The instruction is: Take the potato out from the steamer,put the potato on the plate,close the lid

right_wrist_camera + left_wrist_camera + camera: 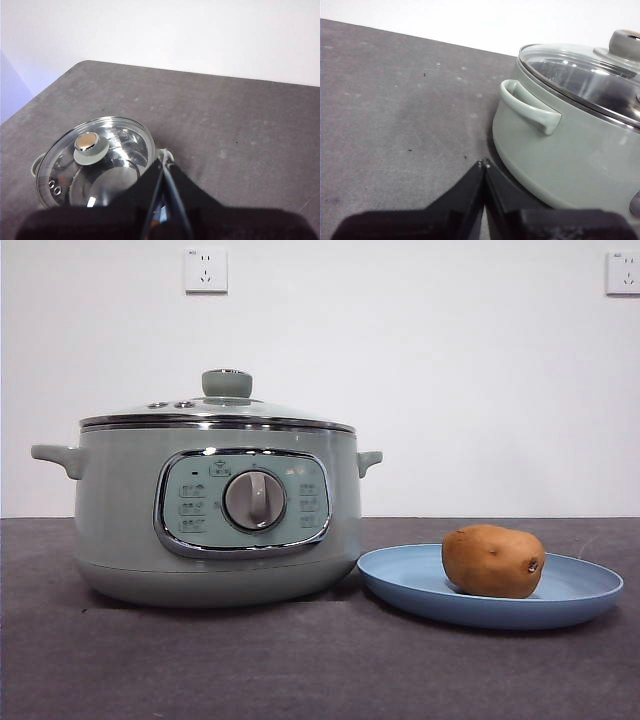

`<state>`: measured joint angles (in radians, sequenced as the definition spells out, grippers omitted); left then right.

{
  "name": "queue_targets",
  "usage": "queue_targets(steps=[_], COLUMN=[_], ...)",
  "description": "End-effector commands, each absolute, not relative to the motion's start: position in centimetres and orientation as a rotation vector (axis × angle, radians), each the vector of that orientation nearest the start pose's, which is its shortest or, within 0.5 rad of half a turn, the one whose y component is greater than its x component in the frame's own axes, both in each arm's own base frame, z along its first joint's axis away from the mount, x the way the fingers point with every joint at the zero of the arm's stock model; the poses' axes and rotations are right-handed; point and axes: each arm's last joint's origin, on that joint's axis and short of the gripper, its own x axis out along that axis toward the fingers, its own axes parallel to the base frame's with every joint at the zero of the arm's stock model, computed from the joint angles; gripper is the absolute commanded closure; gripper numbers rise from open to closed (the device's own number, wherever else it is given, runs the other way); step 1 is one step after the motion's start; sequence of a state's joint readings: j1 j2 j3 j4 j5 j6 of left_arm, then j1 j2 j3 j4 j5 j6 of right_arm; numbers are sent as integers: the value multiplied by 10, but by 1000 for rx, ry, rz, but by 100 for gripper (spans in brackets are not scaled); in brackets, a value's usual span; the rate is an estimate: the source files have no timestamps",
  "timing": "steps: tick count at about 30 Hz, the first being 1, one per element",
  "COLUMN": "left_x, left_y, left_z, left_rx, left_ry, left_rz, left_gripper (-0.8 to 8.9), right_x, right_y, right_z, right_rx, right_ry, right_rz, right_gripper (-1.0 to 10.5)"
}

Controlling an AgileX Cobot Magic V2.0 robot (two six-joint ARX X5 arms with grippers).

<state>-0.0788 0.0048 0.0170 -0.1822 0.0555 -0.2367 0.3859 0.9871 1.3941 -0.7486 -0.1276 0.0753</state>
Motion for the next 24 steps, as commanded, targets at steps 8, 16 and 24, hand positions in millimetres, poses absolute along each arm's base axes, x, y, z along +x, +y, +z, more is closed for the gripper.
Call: queue_targets(steps=[8,16,24], left_x=[96,96,96], left_y=[-9,-9,-9], left_z=[147,147,147], left_rx=[-237,-237,-237], left_ry=[194,194,194], left_rz=[-108,-108,-108], left_gripper=[817,817,817], right_x=[153,145,158], right_y=[66,58,30], right_z=[445,443,424], right_rx=[39,-36,-48], right_ry=[356,363,414], right_rz=[492,478,300], right_gripper=[948,948,946])
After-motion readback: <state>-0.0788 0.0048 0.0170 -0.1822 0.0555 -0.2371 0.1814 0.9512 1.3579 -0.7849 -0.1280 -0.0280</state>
